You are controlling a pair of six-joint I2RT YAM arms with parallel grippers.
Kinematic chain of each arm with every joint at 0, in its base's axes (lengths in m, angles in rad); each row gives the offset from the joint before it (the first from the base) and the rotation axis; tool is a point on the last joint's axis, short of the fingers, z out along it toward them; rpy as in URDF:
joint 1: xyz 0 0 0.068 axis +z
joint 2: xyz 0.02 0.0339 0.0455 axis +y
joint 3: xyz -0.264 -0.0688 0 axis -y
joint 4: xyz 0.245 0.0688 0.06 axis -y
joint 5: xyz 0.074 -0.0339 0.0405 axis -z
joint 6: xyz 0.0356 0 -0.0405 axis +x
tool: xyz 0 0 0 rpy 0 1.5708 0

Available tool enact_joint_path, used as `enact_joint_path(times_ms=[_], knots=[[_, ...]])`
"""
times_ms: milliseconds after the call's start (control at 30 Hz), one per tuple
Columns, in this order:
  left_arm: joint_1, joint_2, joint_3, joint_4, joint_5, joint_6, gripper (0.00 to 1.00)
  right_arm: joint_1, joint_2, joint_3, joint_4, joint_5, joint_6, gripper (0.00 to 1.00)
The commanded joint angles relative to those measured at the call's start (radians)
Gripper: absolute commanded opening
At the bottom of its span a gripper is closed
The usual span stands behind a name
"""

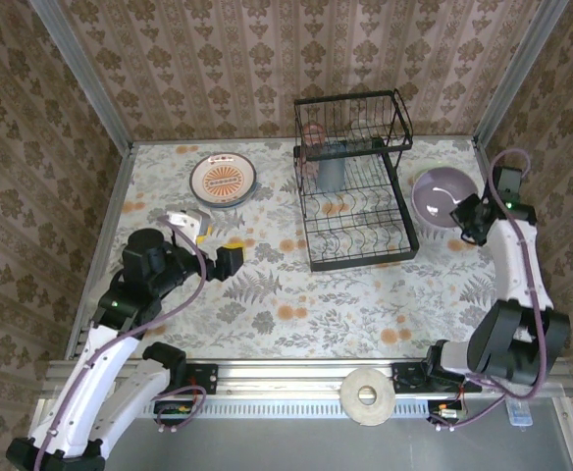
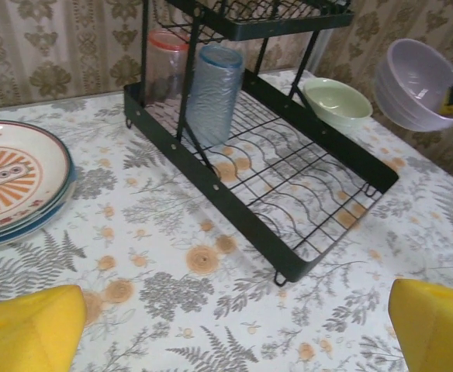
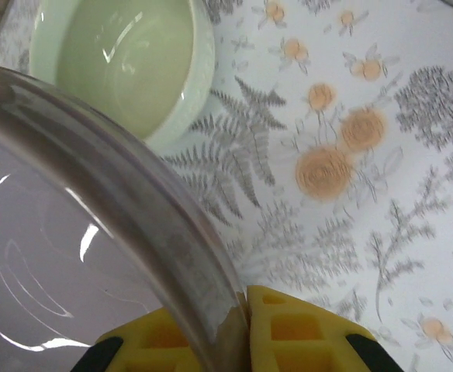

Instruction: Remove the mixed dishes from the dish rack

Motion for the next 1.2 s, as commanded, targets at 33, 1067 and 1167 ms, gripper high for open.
enact_joint_path(times_ms=[33,1067,1167], knots=[[0.006,-0.054,-0.024,0.069,0.046,-0.037,1.0,-0.022,0.129,0.188,0.106,-0.05,0.058,0.0],[0.006,-0.07,-0.042,0.069,0.061,-0.013,1.0,0.011,0.686,0.683,-0.089,-0.015,0.116,0.0],[0.006,-0.07,-0.04,0.069,0.06,-0.01,1.0,0.013,0.696,0.688,-0.096,-0.02,0.117,0.0]])
